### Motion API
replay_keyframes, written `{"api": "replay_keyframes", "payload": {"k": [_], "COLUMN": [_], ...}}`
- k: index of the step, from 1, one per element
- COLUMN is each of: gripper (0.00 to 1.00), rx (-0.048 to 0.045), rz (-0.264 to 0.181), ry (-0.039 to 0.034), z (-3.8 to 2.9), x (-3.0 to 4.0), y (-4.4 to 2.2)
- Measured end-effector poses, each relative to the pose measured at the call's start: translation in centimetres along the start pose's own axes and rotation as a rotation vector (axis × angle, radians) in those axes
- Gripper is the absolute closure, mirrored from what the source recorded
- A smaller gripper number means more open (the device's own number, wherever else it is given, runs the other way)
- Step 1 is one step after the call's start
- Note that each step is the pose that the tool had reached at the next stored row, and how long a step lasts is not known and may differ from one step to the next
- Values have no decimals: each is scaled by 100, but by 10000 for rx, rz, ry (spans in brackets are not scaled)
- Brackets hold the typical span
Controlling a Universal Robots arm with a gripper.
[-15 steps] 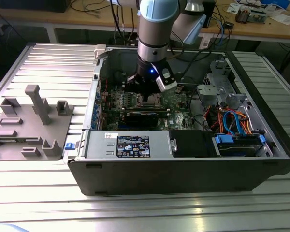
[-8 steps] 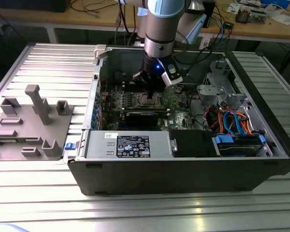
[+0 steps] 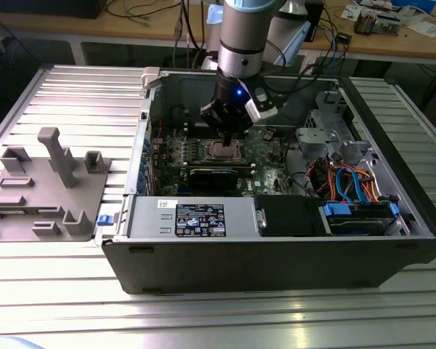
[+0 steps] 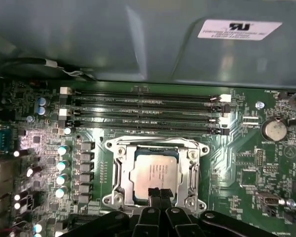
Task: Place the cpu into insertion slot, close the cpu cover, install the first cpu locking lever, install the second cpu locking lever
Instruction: 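Install the second cpu locking lever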
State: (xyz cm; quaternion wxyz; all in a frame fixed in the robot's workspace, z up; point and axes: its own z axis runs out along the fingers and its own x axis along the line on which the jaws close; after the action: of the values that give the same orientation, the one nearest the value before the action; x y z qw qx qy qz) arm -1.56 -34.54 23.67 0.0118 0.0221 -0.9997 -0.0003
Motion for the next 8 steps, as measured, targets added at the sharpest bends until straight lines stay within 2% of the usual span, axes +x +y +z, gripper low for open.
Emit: {"api": "replay_keyframes", "payload": {"k": [4, 8], "gripper": [89, 89], "rx": [4, 1], "rz": [1, 1], "ry": [0, -1], "z": [-91, -103], "x": [2, 2], "y": [0, 0]}}
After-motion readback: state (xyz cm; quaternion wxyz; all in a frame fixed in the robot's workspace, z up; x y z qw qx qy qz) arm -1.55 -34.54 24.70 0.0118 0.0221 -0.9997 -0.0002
